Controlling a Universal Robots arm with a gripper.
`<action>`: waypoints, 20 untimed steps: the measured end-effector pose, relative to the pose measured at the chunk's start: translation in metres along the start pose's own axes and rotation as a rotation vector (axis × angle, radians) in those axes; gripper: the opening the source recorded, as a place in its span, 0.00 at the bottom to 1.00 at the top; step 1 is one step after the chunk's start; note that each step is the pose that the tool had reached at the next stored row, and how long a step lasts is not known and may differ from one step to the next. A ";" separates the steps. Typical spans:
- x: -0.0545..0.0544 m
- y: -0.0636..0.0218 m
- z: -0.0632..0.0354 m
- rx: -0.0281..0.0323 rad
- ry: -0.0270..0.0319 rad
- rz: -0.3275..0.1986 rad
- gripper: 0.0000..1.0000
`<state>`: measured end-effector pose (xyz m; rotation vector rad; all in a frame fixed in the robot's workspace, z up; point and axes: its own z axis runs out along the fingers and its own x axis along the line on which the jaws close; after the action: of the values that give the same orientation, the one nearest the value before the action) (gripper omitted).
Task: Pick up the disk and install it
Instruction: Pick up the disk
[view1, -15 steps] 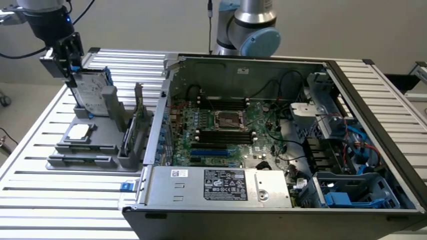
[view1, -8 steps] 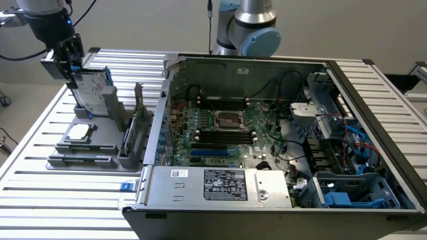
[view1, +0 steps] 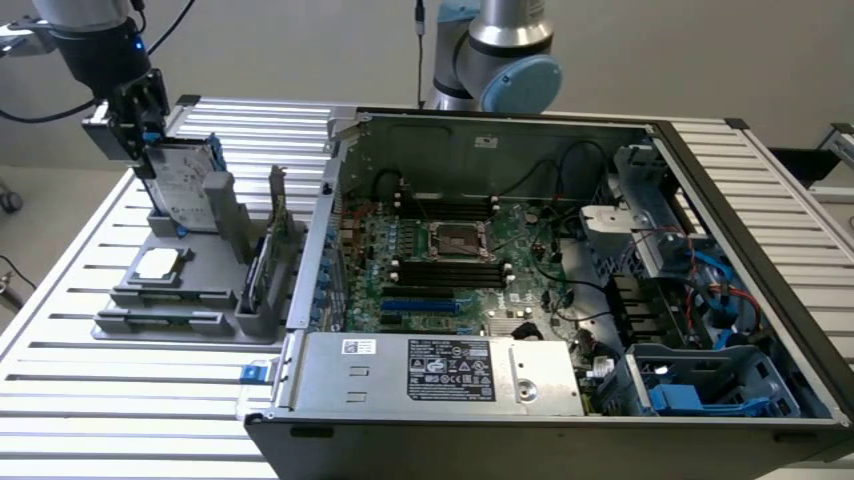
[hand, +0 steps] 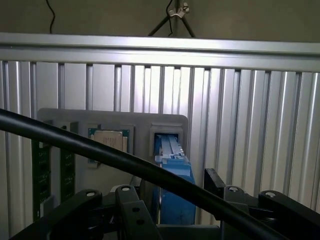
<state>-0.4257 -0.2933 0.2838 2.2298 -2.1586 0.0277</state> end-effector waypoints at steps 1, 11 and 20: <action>0.000 0.0000 0.0000 -0.0001 0.0000 0.000 0.60; 0.000 0.0000 0.0001 -0.0001 -0.0038 0.006 0.57; 0.000 0.0000 0.0001 -0.0005 -0.0051 0.016 0.50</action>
<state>-0.4257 -0.2933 0.2837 2.2147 -2.1788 0.0220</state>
